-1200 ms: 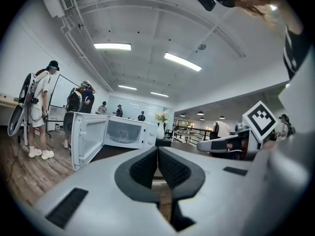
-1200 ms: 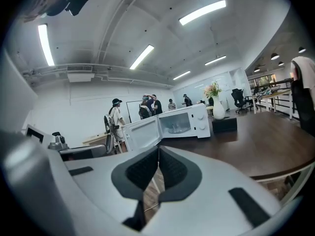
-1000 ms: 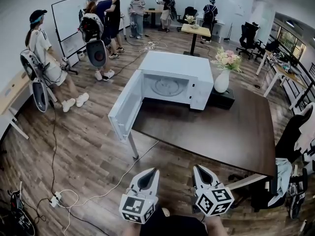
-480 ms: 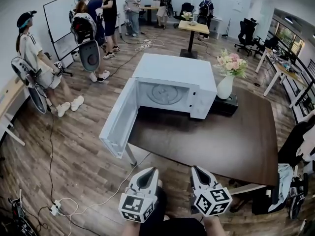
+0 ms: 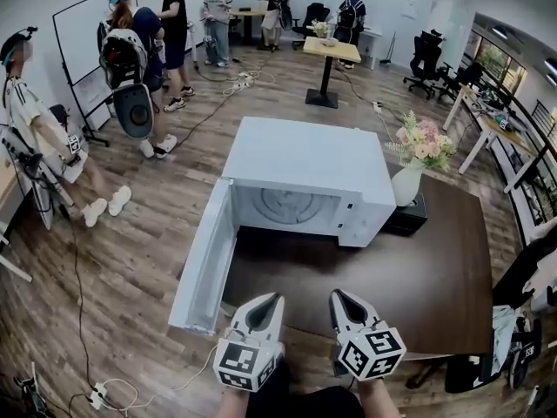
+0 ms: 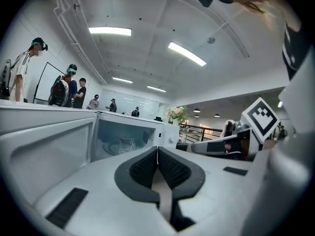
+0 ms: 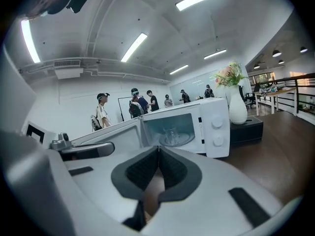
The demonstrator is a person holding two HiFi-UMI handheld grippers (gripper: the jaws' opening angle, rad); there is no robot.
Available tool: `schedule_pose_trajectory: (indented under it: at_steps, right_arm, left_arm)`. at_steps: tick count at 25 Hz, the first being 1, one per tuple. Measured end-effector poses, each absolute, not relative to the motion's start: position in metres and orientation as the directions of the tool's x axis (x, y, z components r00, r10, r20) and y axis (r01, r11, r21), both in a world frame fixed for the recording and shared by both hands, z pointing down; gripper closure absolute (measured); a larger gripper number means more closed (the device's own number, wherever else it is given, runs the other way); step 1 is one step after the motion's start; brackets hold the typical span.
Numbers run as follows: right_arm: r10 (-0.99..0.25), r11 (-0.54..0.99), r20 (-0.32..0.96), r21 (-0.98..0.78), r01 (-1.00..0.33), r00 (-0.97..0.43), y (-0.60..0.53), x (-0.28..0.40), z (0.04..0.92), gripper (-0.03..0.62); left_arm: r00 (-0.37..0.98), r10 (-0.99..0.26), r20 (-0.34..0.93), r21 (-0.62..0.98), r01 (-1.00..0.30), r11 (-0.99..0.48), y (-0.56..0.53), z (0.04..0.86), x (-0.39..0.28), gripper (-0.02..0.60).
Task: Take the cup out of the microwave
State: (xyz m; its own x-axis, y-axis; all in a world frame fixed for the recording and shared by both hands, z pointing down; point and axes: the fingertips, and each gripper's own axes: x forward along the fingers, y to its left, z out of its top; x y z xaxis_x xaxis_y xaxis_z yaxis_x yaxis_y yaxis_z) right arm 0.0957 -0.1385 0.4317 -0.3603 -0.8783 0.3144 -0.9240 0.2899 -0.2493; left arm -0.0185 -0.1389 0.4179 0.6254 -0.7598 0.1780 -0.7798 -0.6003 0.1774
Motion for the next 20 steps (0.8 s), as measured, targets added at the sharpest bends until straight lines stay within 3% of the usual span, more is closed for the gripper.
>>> schedule_pose_trajectory:
  at_steps: [20]
  right_arm:
    - [-0.893,0.282,0.319,-0.15,-0.948,-0.316,-0.32,0.059,0.459,0.595]
  left_arm:
    - [0.641,-0.74,0.201,0.213,-0.766,-0.606,-0.276,0.452,-0.039,0.575]
